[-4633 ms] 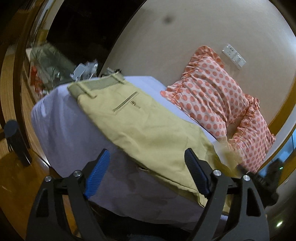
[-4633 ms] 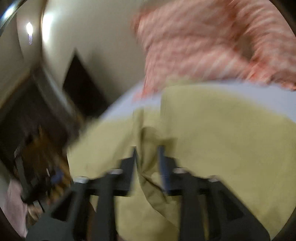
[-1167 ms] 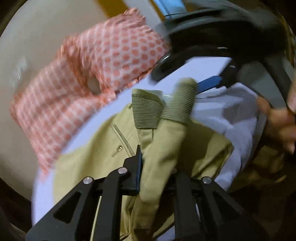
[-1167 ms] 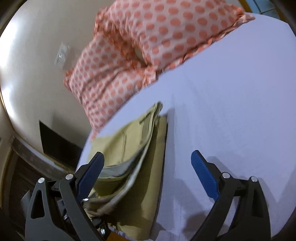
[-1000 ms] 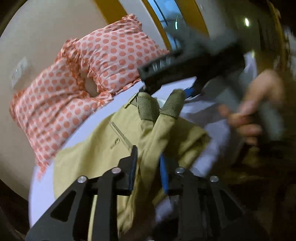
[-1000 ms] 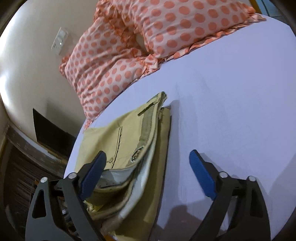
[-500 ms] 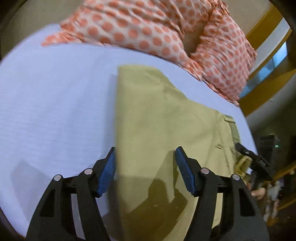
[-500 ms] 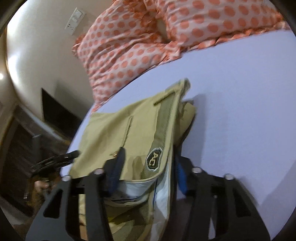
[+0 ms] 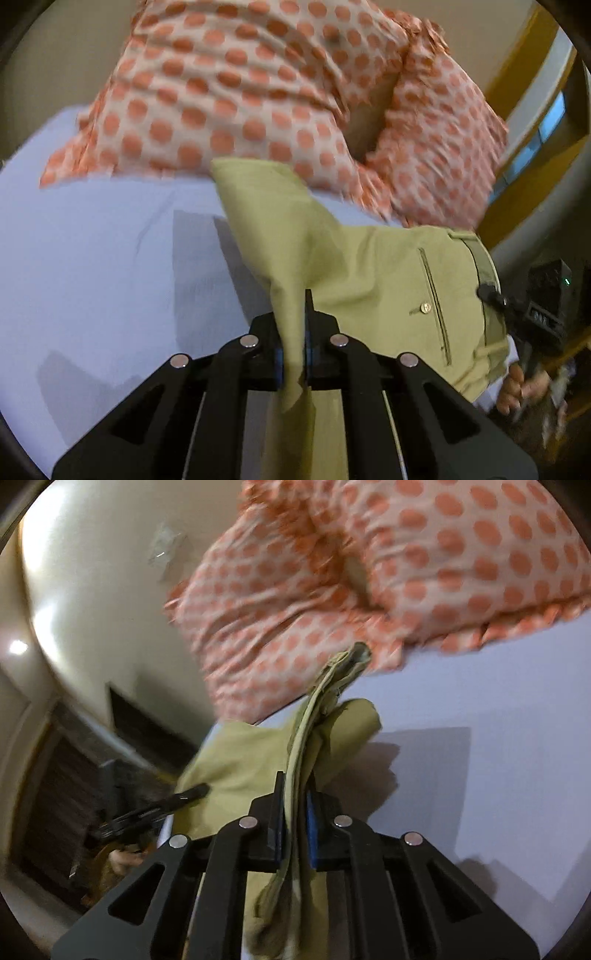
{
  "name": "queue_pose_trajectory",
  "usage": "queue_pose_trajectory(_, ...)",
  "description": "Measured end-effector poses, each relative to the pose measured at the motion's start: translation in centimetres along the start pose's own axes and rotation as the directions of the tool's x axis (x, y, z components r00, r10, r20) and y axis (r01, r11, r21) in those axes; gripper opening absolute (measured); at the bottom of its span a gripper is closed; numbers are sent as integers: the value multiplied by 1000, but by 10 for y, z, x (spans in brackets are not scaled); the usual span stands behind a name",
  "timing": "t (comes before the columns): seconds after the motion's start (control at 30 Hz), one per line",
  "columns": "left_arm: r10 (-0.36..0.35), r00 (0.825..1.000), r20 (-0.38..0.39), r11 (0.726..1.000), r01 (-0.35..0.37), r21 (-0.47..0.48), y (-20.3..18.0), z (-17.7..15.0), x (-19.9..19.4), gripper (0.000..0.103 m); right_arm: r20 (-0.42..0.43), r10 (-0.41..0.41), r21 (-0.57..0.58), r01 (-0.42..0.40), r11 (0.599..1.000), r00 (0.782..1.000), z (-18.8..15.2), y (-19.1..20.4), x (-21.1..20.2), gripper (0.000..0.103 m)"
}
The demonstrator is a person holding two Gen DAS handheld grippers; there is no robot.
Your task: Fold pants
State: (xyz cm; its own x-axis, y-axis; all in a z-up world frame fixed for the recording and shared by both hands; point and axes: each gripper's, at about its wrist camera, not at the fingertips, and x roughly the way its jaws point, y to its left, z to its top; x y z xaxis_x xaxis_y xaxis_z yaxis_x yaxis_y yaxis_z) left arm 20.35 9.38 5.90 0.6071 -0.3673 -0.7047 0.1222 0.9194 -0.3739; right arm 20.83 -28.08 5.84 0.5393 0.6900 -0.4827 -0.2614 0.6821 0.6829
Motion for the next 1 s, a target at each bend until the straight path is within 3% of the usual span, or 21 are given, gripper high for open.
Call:
queue_pose_trajectory(0.07, 103, 994, -35, 994, -101, 30, -4, 11, 25, 10, -10, -129, -13, 128, 992, 992, 9, -12, 15, 14)
queue_pose_trajectory(0.1, 167, 983, -71, 986, -165, 37, -1, 13, 36, 12, -57, -217, 4, 218, 976, 975, 10, -24, 26, 16)
queue_pose_trajectory(0.17, 202, 976, -80, 979, -201, 24, 8, 8, 34, 19, -113, -308, 21, 312, 950, 945, 4, -36, 31, 25)
queue_pose_trajectory(0.2, 211, 976, -62, 978, -210, 23, 9, 6, 28, 21, -82, -309, 21, 311, 950, 948, 1, -36, 24, 25)
queue_pose_trajectory(0.27, 269, 962, 40, 962, -271, 39, 10, -6, -3, 24, 28, -329, -19, 329, 944, 944, -7, -23, 1, 49)
queue_pose_trajectory(0.3, 263, 962, 67, 963, -266, 40, 8, -11, -13, 27, 57, -303, -36, 305, 952, 951, -12, -17, -5, 53)
queue_pose_trajectory(0.37, 150, 984, 96, 986, -156, 59, -7, -28, -33, 40, 56, -213, -97, 218, 971, 975, -25, 2, -5, 64)
queue_pose_trajectory(0.43, 67, 996, 51, 992, -72, 103, -25, -41, -29, 52, -6, -189, -138, 186, 973, 982, -39, 14, 11, 70)
queue_pose_trajectory(0.47, 39, 999, 7, 992, -39, 120, -33, -48, -21, 57, -40, -198, -140, 191, 972, 979, -43, 16, 22, 77)
queue_pose_trajectory(0.53, 15, 995, -101, 993, -3, 118, -42, -57, 5, 64, -91, -251, -103, 242, 965, 964, -47, 6, 42, 78)
queue_pose_trajectory(0.6, 86, 988, -128, 986, -67, 151, -49, -65, 26, 68, -70, -250, -86, 243, 966, 966, -50, 4, 41, 78)
queue_pose_trajectory(0.7, 199, 975, -94, 957, -173, 235, -68, -75, 22, 85, -59, -344, -107, 336, 936, 937, -57, 17, 31, 80)
queue_pose_trajectory(0.77, 290, 955, -65, 928, -265, 261, -75, -87, 5, 101, -6, -384, -175, 377, 909, 923, -77, 42, 10, 95)
queue_pose_trajectory(0.83, 331, 943, -35, 911, -310, 272, -74, -99, -16, 101, 35, -389, -208, 387, 898, 921, -97, 58, -6, 102)
queue_pose_trajectory(0.9, 358, 933, -31, 900, -336, 279, -73, -115, -30, 101, 63, -394, -227, 398, 889, 917, -118, 71, -16, 102)
queue_pose_trajectory(1.0, 350, 934, -74, 909, -319, 267, -61, -136, -40, 101, 37, -440, -245, 435, 866, 897, -146, 84, -10, 102)
